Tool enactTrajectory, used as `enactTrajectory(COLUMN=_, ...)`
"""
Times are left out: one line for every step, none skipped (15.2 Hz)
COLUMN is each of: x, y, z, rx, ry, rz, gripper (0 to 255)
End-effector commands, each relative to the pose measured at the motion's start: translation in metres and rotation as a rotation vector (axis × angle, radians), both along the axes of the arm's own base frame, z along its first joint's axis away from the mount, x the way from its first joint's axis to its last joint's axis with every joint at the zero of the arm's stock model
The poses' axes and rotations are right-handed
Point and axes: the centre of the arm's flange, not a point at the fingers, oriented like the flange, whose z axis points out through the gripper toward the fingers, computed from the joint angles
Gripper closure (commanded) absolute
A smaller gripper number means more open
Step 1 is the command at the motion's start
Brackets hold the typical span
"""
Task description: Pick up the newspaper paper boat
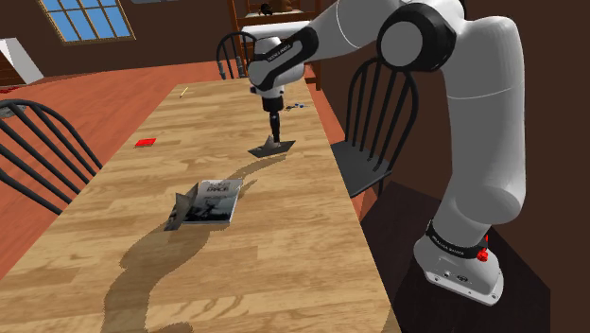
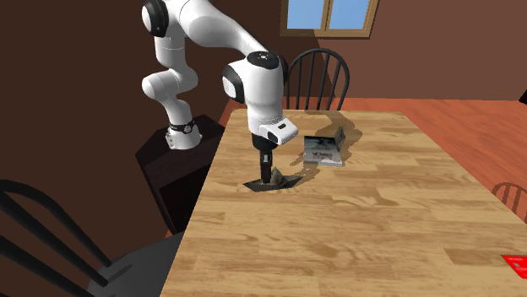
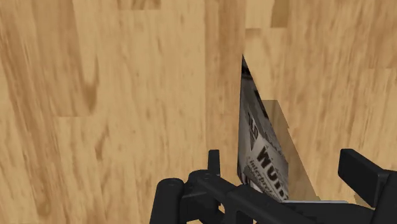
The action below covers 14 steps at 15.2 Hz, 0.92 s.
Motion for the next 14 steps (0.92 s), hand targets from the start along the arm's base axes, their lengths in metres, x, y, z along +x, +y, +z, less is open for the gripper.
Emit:
enactTrajectory(x=0.003, y=0.001, z=-0.01, rx=0.0, ry=0.0, rz=0.009, gripper=0)
enactTrajectory(x=0.003, y=0.001, z=-0.015, rx=0.0, ry=0.0, rz=0.009, gripper=0)
enactTrajectory(x=0.003, y=0.001, z=-0.021, rx=0.0, ry=0.0, rz=0.009, gripper=0)
enactTrajectory(x=0.003, y=0.001, z=-0.026, rx=0.0, ry=0.0, rz=0.009, gripper=0)
enactTrajectory(x=0.003, y=0.001, z=-0.031, rx=0.0, ry=0.0, rz=0.009, gripper=0)
enactTrajectory(x=0.003, y=0.001, z=-0.039, rx=0.0, ry=0.0, rz=0.009, gripper=0)
enactTrajectory(x=0.003, y=0.001, z=-0.039, rx=0.0, ry=0.0, rz=0.009, gripper=0)
enactTrajectory(x=0.003, y=0.001, z=-0.039, rx=0.0, ry=0.0, rz=0.009, gripper=0)
enactTrajectory(x=0.003, y=0.002, z=-0.039, rx=0.0, ry=0.0, rz=0.009, gripper=255)
enactTrajectory(x=0.003, y=0.002, z=-0.039, rx=0.0, ry=0.0, rz=0.009, gripper=255)
enactTrajectory(x=0.003, y=0.002, z=-0.039, rx=0.0, ry=0.0, rz=0.009, gripper=255)
enactTrajectory(x=0.003, y=0.002, z=-0.039, rx=0.0, ry=0.0, rz=0.009, gripper=255)
enactTrajectory(x=0.003, y=0.002, z=-0.039, rx=0.0, ry=0.0, rz=0.009, gripper=255)
enactTrajectory(x=0.003, y=0.002, z=-0.039, rx=0.0, ry=0.0, rz=0.009, gripper=255)
